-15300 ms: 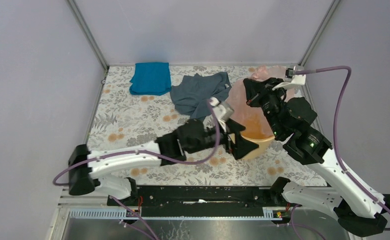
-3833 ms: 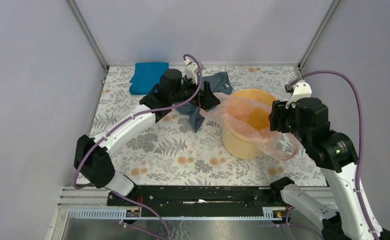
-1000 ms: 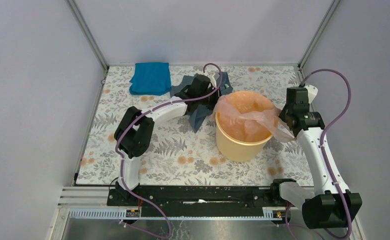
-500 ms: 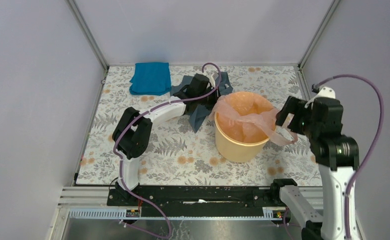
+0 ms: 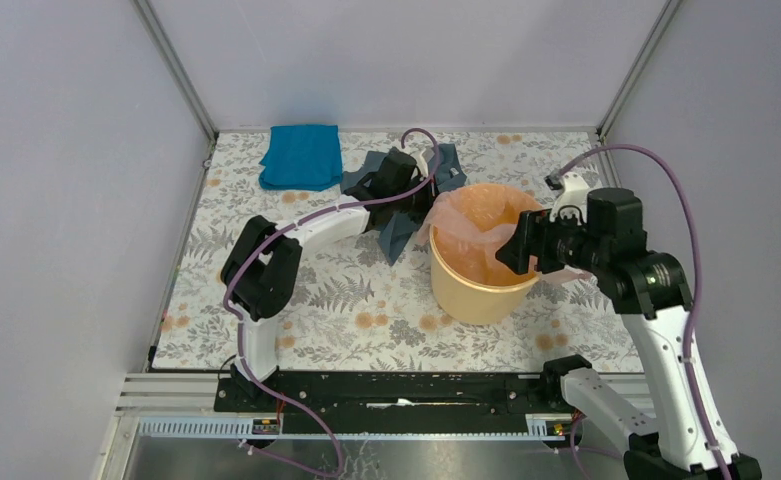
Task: Put the trash bags into the trash bin
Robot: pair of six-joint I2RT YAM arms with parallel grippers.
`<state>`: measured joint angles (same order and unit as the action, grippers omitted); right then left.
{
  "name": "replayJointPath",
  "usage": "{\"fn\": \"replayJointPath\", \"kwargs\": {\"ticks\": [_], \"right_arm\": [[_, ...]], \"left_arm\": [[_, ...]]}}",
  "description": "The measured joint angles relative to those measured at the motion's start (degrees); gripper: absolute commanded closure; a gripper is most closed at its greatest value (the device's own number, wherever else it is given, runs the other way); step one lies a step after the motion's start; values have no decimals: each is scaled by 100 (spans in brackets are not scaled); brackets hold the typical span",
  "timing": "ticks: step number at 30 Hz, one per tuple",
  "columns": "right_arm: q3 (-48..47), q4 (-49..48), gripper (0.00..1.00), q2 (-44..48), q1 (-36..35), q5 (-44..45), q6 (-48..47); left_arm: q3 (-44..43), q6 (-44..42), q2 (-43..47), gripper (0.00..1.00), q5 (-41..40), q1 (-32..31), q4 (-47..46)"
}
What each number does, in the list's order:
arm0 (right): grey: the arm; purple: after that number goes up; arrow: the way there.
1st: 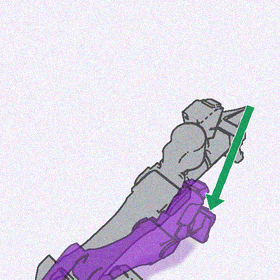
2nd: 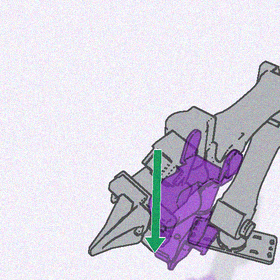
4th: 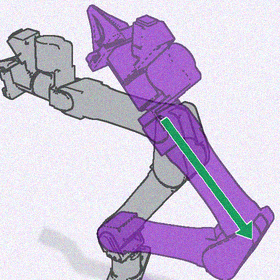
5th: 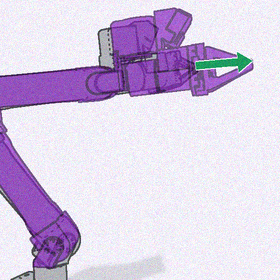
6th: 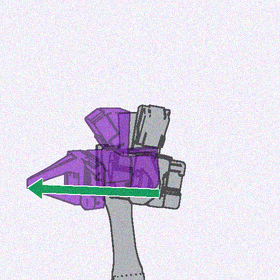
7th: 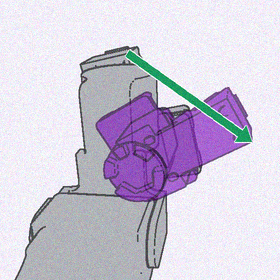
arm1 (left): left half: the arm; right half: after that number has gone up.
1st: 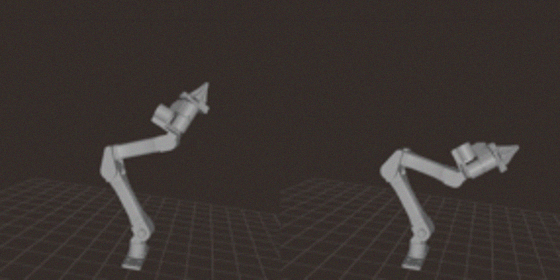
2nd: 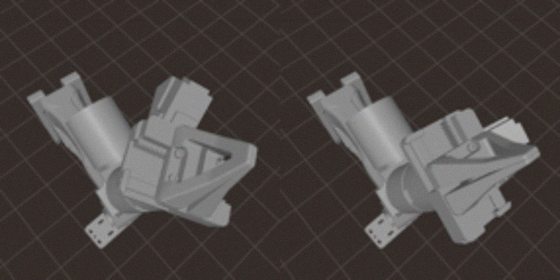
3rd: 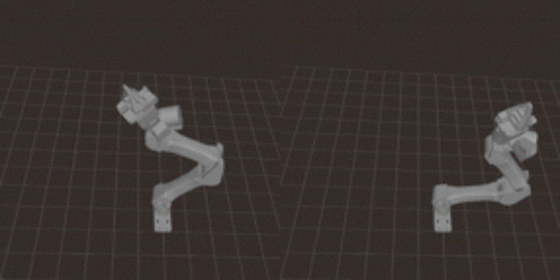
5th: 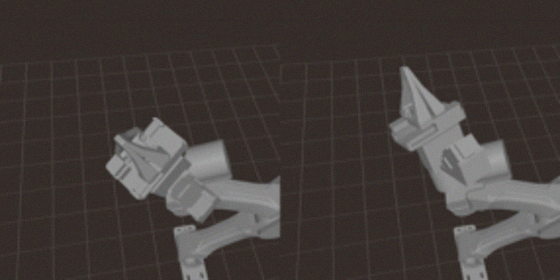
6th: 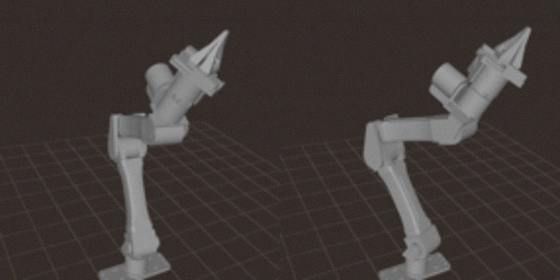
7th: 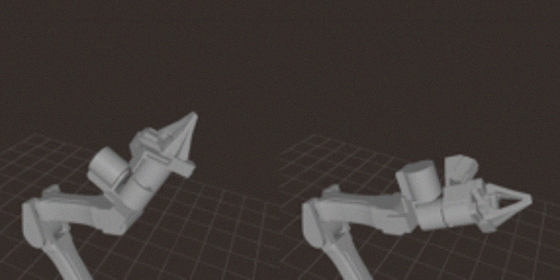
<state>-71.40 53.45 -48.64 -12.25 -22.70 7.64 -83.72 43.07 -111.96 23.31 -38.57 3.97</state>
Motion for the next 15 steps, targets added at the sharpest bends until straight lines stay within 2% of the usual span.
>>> {"fn": "replayJointPath", "kwargs": {"ticks": [2,3,6,7,12,15], "right_arm": [[76,-22,39,-140,-114,107,-61],[131,-17,40,-162,-144,166,-96],[238,13,28,-125,-192,442,-155],[236,9,26,-105,-203,546,-166],[-2,7,25,-39,-219,1001,-216],[-24,-138,28,17,-223,1113,-219]], "left_arm": [[0,9,17,100,2,0,-4],[0,11,20,100,2,0,-13],[0,22,20,100,2,0,-20],[0,31,20,100,2,0,-20],[0,35,20,100,2,-2,-22],[0,42,20,100,2,-7,-22]]}}
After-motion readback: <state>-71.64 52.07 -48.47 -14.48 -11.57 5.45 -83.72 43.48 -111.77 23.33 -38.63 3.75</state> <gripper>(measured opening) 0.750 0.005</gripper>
